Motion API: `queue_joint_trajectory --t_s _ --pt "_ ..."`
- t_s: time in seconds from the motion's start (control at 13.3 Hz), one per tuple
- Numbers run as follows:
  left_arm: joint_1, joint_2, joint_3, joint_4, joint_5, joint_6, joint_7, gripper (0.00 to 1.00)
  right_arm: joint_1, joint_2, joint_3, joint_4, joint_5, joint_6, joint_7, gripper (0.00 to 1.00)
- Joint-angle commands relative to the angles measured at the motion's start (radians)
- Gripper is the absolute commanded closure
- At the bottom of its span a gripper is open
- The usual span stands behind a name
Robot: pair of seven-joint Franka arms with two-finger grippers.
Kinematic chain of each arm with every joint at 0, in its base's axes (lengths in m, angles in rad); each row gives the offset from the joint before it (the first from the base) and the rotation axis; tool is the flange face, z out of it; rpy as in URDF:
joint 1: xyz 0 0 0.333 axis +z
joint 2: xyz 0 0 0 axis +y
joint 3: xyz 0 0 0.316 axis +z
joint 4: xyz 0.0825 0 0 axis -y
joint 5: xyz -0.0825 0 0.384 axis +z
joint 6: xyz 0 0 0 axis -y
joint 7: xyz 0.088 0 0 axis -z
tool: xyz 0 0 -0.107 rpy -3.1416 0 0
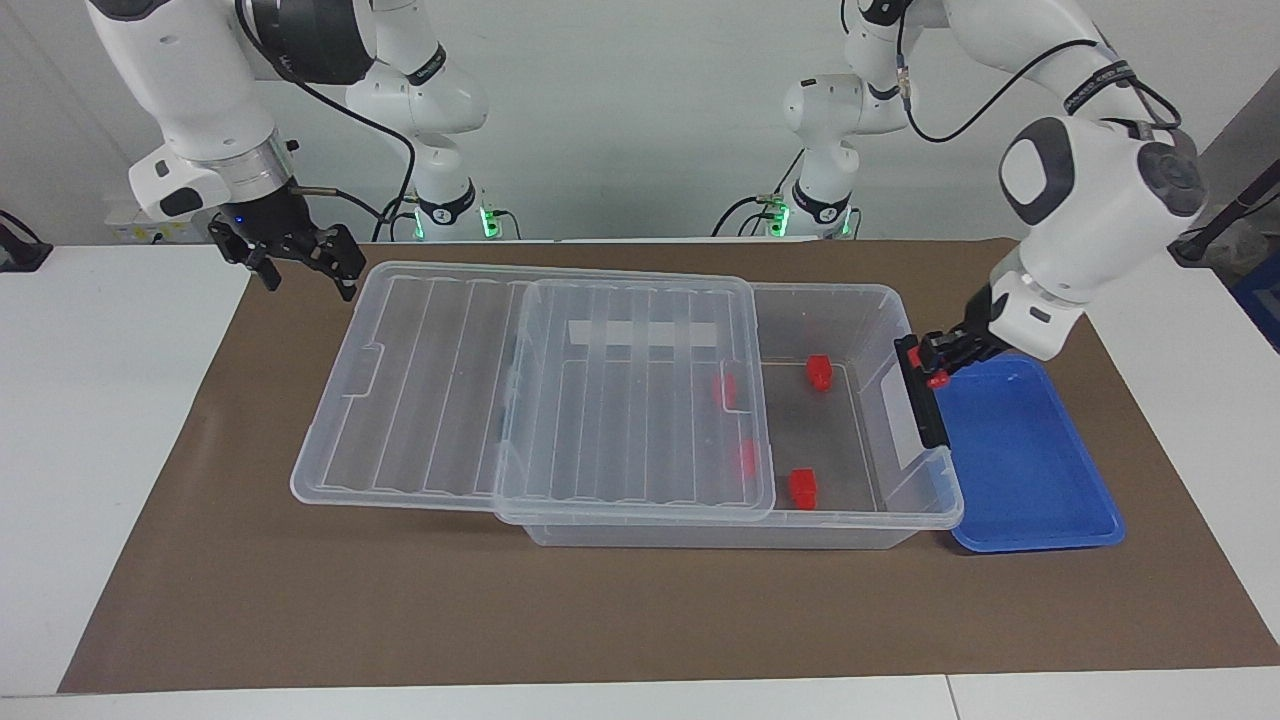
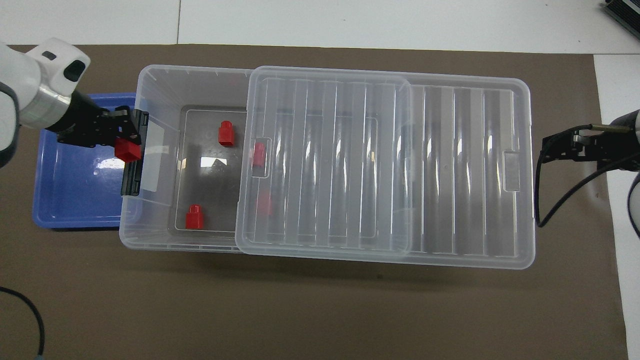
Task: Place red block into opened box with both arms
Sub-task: 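Lift the red block and carry it over the open box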
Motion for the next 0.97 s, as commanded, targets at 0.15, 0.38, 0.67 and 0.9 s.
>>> queue_joint_trajectory --t_s 0.15,0.38,0.67,0.9 --pt "-0.142 -0.034 0.017 -0.102 0.072 0.162 -0.142 1.00 -0.006 -0.011 0.006 -0.010 -0.002 -0.019 0.013 0.00" --pt "-0.150 -0.093 0.017 -0.325 0.109 0.412 -0.133 1.00 -0.006 -0.011 0.006 -0.010 -0.002 -0.019 0.013 0.00" --pt "-0.162 -0.050 0.015 -0.389 0.183 0.500 -0.112 1.00 -0.008 -0.011 0.006 -0.010 -0.002 -0.017 0.013 0.00" --pt "-0.168 -0.047 0.014 -0.495 0.181 0.665 -0.103 1.00 -0.006 -0.011 0.006 -0.010 -0.002 -0.017 0.013 0.00"
